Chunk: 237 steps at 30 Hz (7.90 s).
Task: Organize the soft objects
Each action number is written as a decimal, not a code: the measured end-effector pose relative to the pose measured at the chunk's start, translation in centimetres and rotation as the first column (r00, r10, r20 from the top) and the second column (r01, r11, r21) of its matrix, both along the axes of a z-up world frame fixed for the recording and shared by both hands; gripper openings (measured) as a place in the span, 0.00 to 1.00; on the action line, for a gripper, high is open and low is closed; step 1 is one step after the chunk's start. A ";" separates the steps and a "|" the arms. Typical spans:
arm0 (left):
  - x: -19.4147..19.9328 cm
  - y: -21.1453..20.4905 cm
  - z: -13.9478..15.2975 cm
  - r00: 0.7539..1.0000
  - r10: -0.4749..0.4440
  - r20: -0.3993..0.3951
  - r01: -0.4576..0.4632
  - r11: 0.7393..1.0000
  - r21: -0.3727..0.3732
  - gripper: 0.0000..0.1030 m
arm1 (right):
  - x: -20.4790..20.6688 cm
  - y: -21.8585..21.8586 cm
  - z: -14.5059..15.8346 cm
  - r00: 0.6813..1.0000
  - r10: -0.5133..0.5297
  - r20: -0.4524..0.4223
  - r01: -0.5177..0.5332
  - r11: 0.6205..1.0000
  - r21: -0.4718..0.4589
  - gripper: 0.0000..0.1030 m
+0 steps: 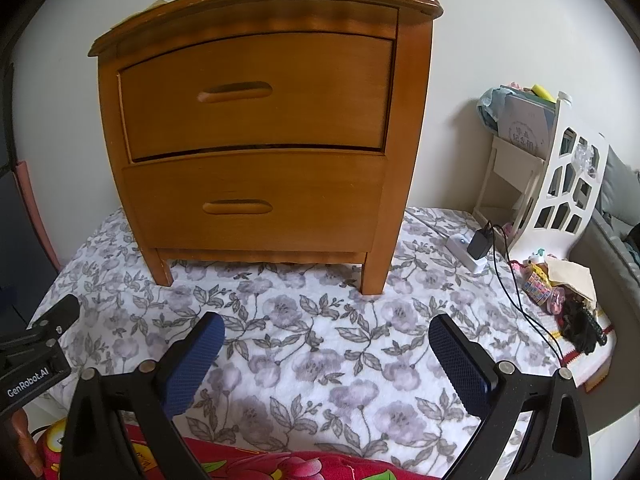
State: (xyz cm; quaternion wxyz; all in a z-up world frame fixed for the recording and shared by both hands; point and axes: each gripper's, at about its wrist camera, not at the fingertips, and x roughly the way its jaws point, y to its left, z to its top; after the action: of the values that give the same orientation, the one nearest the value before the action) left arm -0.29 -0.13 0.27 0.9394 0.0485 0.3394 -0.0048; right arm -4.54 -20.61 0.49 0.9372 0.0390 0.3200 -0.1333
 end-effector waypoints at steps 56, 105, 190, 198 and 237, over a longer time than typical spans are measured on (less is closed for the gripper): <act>12.2 -4.8 7.7 0.952 -0.302 0.047 0.301 0.953 0.023 1.00 | -2.0 -3.2 0.9 0.991 -0.107 0.084 0.095 0.986 0.136 1.00; 24.3 -17.1 1.7 0.739 -0.488 -0.464 0.624 0.755 0.199 1.00 | 0.5 -4.6 -2.4 0.998 -0.020 -0.054 0.036 0.950 0.312 1.00; 17.3 -16.8 1.8 0.692 -0.522 -0.499 0.694 0.670 0.262 0.82 | 0.3 -3.7 -1.9 0.995 -0.058 -0.084 0.075 0.972 0.224 1.00; 16.8 -16.0 2.2 0.673 -0.530 -0.516 0.707 0.665 0.241 0.82 | 0.1 -3.3 -1.8 0.995 -0.055 -0.087 0.072 0.977 0.200 1.00; 16.4 -13.7 2.4 0.652 -0.555 -0.516 0.713 0.680 0.169 0.83 | -0.4 -2.7 -1.7 0.994 -0.049 -0.103 0.066 0.984 0.168 1.00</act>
State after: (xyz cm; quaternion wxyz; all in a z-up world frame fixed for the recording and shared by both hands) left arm 16.15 -13.85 2.70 0.7523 0.3338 0.4897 -0.2876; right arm -4.93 -23.34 -1.25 0.9093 0.1218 0.3747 -0.1341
